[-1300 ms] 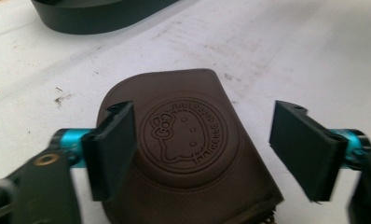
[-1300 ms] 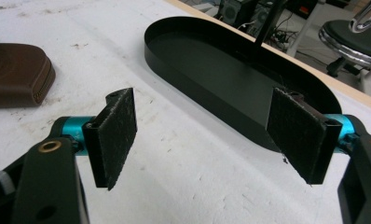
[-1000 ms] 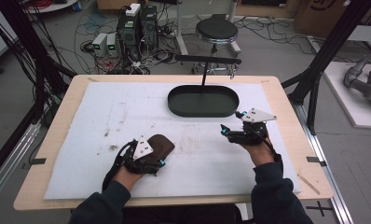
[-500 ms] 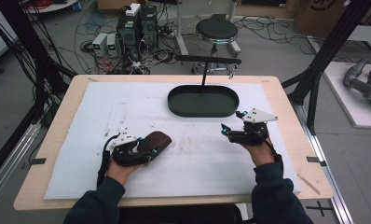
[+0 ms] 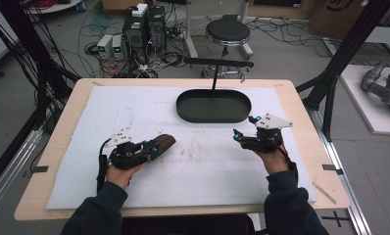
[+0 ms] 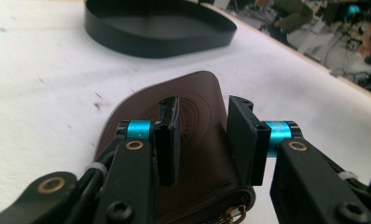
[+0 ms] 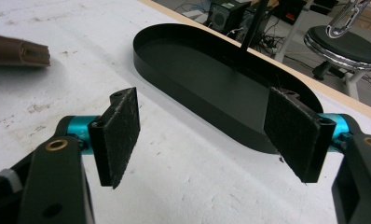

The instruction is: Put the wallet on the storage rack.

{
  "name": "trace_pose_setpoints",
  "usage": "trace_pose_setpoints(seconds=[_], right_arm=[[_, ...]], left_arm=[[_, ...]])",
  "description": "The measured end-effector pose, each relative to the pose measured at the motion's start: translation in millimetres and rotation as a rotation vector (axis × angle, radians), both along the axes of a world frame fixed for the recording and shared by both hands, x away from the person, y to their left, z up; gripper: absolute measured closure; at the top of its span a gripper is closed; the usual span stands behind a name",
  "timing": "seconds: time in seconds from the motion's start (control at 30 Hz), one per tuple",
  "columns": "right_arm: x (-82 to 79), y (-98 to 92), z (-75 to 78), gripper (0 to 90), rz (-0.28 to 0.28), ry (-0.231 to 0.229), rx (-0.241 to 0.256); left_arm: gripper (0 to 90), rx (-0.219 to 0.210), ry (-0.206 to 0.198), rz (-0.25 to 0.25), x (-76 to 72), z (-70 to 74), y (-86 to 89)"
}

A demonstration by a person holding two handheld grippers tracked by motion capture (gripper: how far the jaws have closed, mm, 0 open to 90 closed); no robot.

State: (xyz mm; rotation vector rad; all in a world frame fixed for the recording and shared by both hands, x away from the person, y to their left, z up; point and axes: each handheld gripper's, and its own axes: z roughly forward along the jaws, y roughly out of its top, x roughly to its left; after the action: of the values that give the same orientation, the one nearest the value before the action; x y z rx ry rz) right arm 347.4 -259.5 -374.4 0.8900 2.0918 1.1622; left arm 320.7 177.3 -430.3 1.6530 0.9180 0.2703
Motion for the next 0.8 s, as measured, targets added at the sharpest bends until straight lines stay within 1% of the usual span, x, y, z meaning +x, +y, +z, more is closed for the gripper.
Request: trace_pose_setpoints(seconds=[0.03,0.1,0.2,0.27,0.3,0.37,0.5,0.57,0.6,0.8], right_arm=[[-0.2,-0.2,0.2,27.7,-0.002,-0.005,0.0],[-0.3,-1.0,0.9,27.9,-0.007,-0.008,-0.001],[0.2,-2.3,1.3,28.0,-0.012,-0.008,0.002],[0.1,-2.6,1.2,28.0,-0.012,-0.004,0.003],[0.0,-2.7,1.3,28.0,-0.014,-0.006,0.001],[0.0,-2.5,1.3,28.0,-0.016,-0.005,0.004],[0.1,-2.4,1.1,28.0,-0.017,-0.006,0.003],[0.3,-2.2,1.0,28.0,-0.019,-0.005,0.005],[0.2,-2.1,1.0,28.0,-0.02,-0.004,0.006],[0.6,-1.8,0.2,27.9,-0.02,-0.001,0.001]], left_arm=[[67.9,-0.006,-0.012,0.013,1.3,2.6,2.7],[69.3,-0.013,-0.021,0.039,4.5,6.1,8.2],[68.7,-0.032,-0.017,0.062,9.3,7.3,14.4],[66.9,-0.027,-0.029,0.092,10.6,8.1,17.9],[66.5,-0.024,-0.028,0.1,11.4,9.2,19.5],[66.4,-0.008,-0.038,0.132,13.4,11.4,24.1],[66.2,0.002,-0.033,0.151,17.0,11.9,30.0],[65.0,0.0,-0.034,0.163,18.3,11.5,30.9],[64.8,0.007,-0.034,0.171,19.1,11.6,32.1],[61.5,0.002,-0.03,0.184,21.8,11.4,34.0]])
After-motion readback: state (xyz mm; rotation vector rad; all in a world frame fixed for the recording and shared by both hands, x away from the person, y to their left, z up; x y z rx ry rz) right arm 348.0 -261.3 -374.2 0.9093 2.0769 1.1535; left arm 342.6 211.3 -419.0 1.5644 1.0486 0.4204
